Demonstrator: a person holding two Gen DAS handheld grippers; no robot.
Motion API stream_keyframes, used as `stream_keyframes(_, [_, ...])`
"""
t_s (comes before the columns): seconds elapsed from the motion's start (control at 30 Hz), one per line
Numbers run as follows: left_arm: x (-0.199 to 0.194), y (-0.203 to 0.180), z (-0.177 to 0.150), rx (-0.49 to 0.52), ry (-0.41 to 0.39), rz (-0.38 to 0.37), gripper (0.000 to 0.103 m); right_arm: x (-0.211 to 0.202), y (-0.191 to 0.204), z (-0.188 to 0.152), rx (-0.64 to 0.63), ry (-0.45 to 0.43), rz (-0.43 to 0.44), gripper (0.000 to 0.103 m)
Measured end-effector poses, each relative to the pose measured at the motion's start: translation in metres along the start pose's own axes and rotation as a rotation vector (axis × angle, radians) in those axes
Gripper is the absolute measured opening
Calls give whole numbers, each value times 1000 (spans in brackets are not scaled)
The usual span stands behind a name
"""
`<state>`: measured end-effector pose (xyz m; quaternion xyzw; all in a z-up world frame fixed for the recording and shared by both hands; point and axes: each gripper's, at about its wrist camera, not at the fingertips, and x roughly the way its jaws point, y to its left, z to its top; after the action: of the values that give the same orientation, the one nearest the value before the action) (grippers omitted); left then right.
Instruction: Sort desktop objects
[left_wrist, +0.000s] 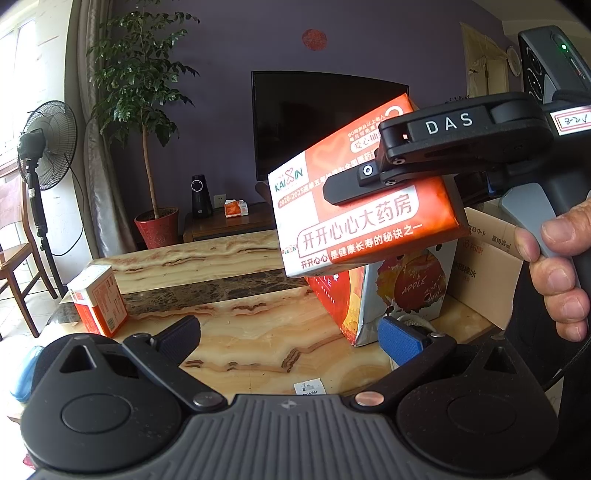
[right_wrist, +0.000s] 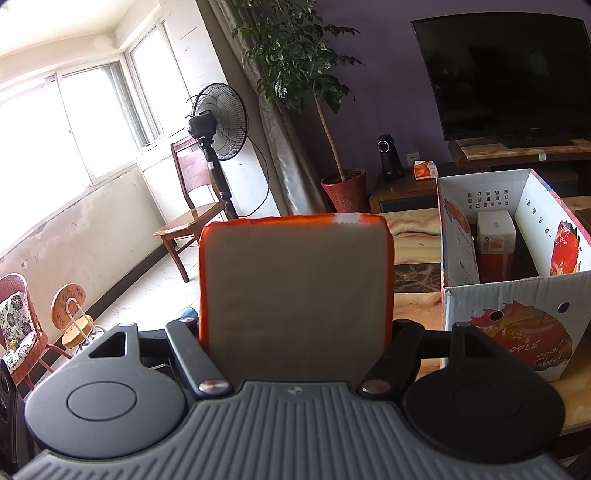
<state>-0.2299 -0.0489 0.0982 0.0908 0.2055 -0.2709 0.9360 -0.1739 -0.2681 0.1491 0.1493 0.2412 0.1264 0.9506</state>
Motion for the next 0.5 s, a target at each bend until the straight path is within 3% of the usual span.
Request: stream_keyframes(0.5, [-1,-1,-1,4,0,2,102,0,3,-2,-21,5,1,73])
